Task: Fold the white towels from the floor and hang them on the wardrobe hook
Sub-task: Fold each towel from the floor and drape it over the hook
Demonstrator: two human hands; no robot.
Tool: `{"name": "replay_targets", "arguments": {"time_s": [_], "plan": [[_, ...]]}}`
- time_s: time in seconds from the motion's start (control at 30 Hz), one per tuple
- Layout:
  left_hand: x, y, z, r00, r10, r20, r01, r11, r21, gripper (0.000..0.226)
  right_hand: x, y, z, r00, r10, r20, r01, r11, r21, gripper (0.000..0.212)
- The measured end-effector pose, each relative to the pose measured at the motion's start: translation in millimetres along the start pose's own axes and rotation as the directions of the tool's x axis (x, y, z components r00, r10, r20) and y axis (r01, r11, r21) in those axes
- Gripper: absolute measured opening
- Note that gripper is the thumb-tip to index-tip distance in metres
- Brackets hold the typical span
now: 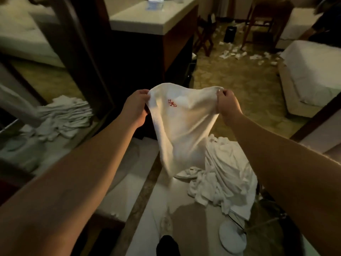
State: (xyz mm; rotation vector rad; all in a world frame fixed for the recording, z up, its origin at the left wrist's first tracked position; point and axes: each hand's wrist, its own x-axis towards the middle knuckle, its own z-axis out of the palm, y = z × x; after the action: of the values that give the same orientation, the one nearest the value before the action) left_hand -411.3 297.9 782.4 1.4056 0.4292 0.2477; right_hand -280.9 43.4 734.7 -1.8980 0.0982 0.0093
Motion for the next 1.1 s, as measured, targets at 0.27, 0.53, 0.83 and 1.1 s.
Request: {"name": "replay_targets", "arguments": {"time_s": [0.27,0.53,0.83,1.1], "plan": [[-130,25,-97,0.976,-0.049,-0.214,0.031,0.996,-0.084,0.032,-108,-11,25,0.988,-0.065,0.141,0.065,0.998,0.005,0.031],[-264,38,-180,0.927,-0.02,-0.375,-0.044,0.986,-0.161,0.033,-215,-39,59,0.903,-0.144,0.404,0.122,0.989,0.079,0.035],[-432,42,-278,0.883,0.071,-0.465,-0.124,0.989,-0.086,0.032,-364,-71,122,0.855,-0.249,0.454,0.225,0.968,0.108,0.04],[-551,48,-362,0.826,0.053,-0.562,-0.127,0.988,-0.093,0.032,-483,-90,166,0.841,-0.265,0.472,0.261,0.962,0.075,0.049]]}}
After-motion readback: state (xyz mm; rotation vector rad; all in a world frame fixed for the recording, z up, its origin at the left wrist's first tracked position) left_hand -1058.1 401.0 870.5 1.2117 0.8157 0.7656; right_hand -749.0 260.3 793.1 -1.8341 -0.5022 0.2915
